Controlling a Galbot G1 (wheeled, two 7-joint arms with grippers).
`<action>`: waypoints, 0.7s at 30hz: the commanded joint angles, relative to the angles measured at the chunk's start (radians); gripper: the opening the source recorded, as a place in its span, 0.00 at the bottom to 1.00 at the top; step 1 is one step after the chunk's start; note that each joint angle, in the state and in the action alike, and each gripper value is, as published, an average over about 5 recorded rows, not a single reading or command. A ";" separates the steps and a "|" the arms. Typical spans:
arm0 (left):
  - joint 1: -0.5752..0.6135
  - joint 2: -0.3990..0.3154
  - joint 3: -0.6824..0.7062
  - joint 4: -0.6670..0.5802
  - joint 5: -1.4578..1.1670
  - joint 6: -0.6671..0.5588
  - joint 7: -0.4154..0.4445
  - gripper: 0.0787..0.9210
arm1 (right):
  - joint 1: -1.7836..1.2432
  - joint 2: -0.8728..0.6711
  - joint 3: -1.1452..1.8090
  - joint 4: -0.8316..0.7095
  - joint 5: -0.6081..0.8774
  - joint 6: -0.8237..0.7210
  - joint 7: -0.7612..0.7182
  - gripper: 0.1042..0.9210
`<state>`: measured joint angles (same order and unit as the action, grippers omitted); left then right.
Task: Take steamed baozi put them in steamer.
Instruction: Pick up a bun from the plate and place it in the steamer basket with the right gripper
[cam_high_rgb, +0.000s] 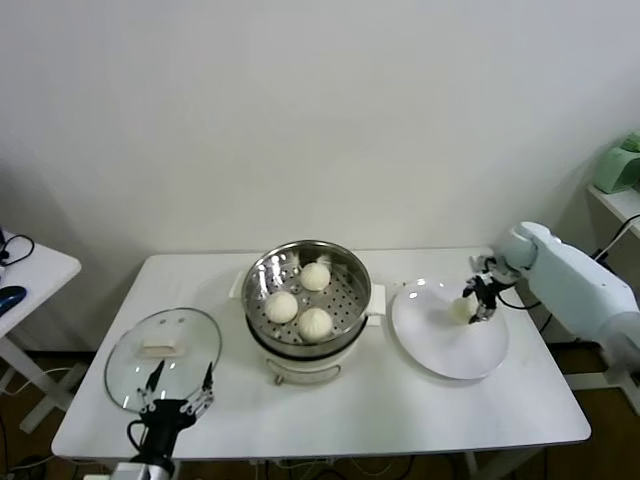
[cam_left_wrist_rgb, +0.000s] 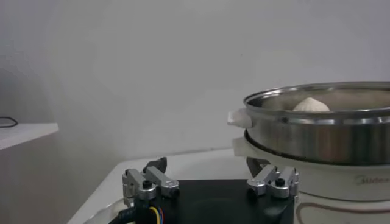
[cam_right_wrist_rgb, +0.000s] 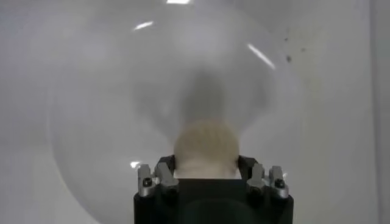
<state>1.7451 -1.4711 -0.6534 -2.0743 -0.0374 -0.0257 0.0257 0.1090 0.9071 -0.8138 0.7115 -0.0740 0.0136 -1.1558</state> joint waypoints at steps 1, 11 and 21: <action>-0.005 0.002 0.008 -0.004 -0.002 -0.002 0.001 0.88 | 0.437 0.001 -0.501 0.150 0.479 -0.100 -0.005 0.69; -0.012 0.003 0.027 -0.032 -0.008 -0.006 0.004 0.88 | 0.749 0.169 -0.797 0.215 0.910 -0.181 0.014 0.69; -0.013 -0.004 0.069 -0.070 0.018 -0.005 0.002 0.88 | 0.733 0.335 -0.848 0.299 1.107 -0.272 0.092 0.68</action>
<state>1.7332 -1.4753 -0.6049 -2.1221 -0.0321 -0.0331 0.0277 0.7080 1.0792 -1.4787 0.9235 0.7124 -0.1701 -1.1188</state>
